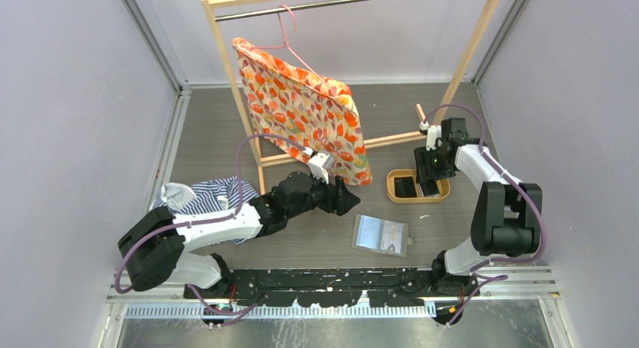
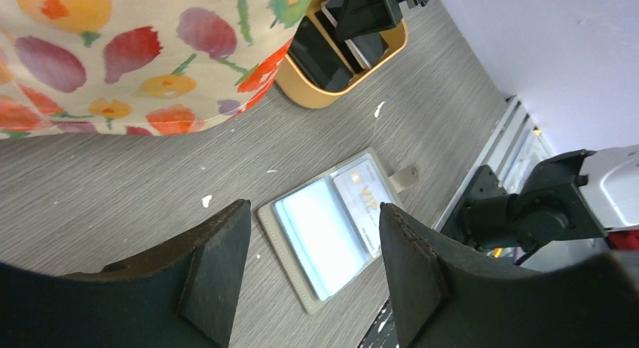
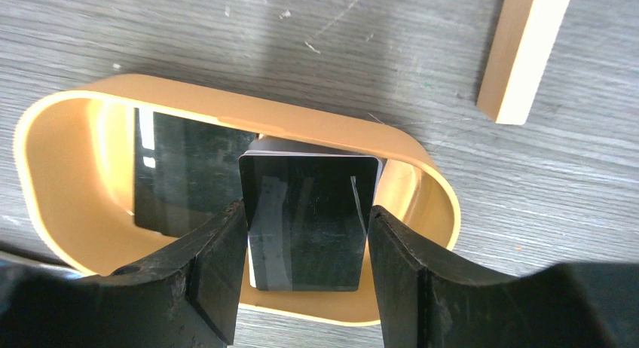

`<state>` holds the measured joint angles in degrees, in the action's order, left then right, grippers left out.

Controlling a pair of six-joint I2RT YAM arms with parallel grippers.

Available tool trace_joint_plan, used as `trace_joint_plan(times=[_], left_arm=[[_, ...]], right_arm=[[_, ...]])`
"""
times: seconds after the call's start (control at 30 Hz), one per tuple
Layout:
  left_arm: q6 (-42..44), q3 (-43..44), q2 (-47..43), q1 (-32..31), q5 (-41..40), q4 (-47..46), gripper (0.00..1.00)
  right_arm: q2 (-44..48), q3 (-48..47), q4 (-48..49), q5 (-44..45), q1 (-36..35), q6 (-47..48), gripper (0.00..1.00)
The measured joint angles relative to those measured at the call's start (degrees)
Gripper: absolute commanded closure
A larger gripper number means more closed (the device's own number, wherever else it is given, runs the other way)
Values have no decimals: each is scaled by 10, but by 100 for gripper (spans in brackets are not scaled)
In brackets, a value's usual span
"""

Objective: Put the credit cards into the card holder
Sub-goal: Pick up the credit card from the storage box.

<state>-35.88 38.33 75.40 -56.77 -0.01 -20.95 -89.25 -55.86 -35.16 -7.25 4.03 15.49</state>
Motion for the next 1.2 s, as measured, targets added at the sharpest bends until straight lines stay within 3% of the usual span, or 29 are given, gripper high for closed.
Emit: trace_joint_plan(times=[0.43, 0.83, 1.2], left_arm=[[-55, 11, 94, -2, 55, -64, 31], [-122, 95, 226, -9, 93, -143, 32], [-182, 207, 357, -12, 95, -180, 44]], right_arm=[[19, 0, 3, -114, 44, -26, 63], [-11, -7, -18, -232, 76, -58, 63], [-33, -19, -33, -316, 95, -77, 64]])
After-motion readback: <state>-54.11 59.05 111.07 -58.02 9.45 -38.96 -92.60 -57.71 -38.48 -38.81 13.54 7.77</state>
